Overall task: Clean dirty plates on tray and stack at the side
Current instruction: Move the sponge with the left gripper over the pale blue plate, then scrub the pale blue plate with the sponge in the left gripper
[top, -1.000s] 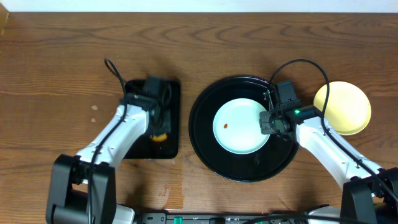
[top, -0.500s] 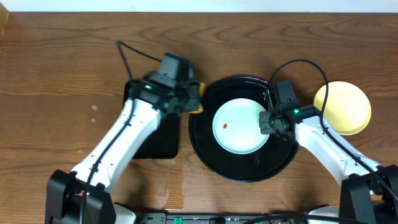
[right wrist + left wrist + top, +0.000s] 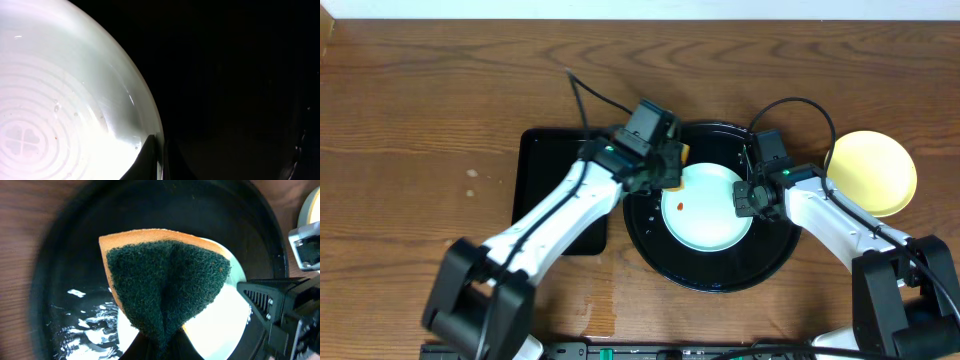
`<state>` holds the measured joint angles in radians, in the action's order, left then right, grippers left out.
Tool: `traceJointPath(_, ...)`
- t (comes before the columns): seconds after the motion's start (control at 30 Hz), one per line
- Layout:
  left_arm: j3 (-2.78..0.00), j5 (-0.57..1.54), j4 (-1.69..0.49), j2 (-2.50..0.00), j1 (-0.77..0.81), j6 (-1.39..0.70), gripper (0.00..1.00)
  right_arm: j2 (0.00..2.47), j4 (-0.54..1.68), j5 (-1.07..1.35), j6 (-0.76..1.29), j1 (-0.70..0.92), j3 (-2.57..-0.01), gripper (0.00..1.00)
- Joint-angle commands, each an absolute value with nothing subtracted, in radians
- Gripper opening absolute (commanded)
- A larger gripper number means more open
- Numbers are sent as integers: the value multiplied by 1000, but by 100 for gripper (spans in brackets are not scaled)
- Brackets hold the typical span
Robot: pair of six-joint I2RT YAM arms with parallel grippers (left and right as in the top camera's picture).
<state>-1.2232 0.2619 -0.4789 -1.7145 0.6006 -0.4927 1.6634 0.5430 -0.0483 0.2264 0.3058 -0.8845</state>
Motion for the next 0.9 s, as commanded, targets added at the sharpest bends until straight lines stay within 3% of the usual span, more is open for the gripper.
traceJointPath(0.0, -1228, 315, -455, -1774, 637, -585, 8, 1715, 543, -47, 239, 302, -869, 1)
traceJointPath(0.5, -1228, 376, -403, -1925, 726, -676, 8, 1715, 542, -47, 239, 302, -869, 1)
traceJointPath(0.87, -1228, 197, -435, -2054, 723, -622, 8, 1715, 543, -47, 239, 302, -869, 1)
